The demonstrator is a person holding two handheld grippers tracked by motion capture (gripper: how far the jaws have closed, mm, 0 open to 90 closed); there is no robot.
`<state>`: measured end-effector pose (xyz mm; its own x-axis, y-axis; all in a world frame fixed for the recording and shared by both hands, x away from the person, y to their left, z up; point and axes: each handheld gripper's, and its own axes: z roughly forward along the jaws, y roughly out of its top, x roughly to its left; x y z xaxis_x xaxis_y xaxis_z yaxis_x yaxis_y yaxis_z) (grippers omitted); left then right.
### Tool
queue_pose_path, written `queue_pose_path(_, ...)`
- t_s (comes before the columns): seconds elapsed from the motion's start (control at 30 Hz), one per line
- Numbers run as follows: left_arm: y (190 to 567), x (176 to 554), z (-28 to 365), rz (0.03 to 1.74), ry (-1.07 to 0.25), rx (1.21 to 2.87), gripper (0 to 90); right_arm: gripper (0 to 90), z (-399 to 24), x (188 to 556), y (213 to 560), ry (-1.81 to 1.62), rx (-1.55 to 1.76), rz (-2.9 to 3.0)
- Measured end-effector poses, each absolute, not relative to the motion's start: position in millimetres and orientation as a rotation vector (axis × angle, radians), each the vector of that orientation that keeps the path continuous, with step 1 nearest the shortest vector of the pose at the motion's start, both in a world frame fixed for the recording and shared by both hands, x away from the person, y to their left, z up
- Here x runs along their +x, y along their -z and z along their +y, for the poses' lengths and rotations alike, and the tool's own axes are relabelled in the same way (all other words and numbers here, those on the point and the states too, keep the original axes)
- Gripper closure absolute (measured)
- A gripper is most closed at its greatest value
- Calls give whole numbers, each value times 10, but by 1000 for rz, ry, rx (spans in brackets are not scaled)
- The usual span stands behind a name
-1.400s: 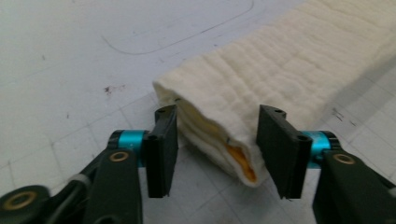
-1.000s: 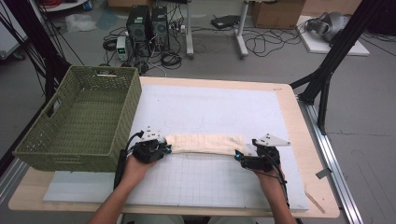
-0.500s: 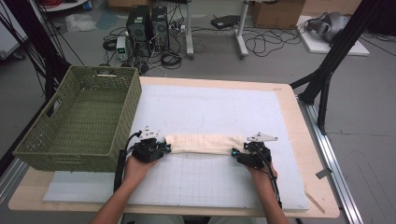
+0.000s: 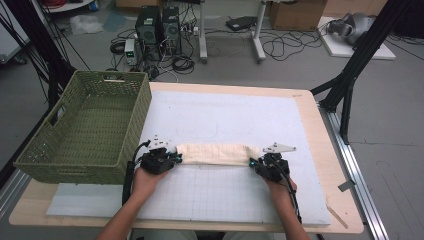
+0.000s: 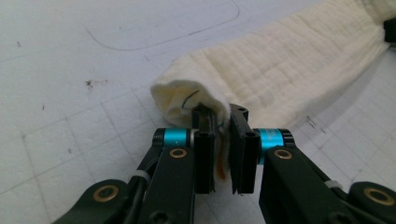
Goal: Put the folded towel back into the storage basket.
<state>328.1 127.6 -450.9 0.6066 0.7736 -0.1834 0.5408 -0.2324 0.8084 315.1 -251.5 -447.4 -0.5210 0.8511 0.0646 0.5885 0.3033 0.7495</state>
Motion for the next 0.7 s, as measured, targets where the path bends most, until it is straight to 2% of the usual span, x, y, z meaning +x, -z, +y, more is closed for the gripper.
queue_pose_path(0.7,4161,3153,1293,947,-385,1844,816,791,-2538,3117,4237,-1056,1243,2193)
